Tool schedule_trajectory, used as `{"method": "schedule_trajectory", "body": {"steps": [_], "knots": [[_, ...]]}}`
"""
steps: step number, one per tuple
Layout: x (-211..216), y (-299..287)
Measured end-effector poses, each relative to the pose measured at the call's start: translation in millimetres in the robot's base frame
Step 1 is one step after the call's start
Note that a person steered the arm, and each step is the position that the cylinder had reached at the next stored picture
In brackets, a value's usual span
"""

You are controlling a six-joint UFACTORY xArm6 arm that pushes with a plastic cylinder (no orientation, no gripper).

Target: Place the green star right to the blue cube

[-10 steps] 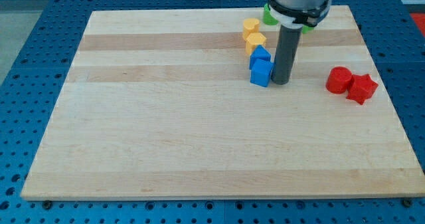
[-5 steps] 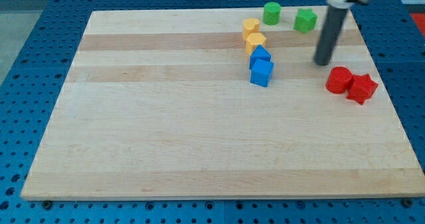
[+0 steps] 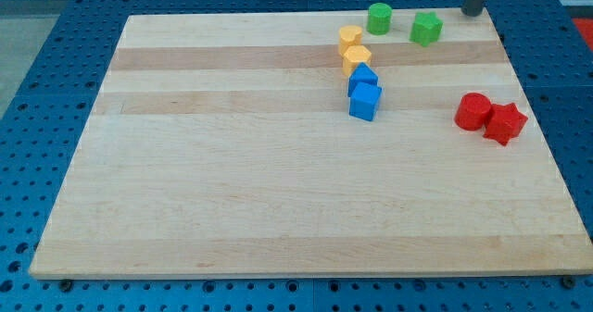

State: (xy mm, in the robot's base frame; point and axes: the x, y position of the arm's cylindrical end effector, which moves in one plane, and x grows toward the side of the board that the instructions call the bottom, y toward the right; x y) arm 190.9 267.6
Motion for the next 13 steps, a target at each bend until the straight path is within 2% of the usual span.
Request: {"method": "schedule_trajectory", "body": {"steps": [1, 3, 6, 13], "knots": [[0.0, 0.0], [7.4, -67.8], [16.7, -80.6], [167.6, -80.5]]}}
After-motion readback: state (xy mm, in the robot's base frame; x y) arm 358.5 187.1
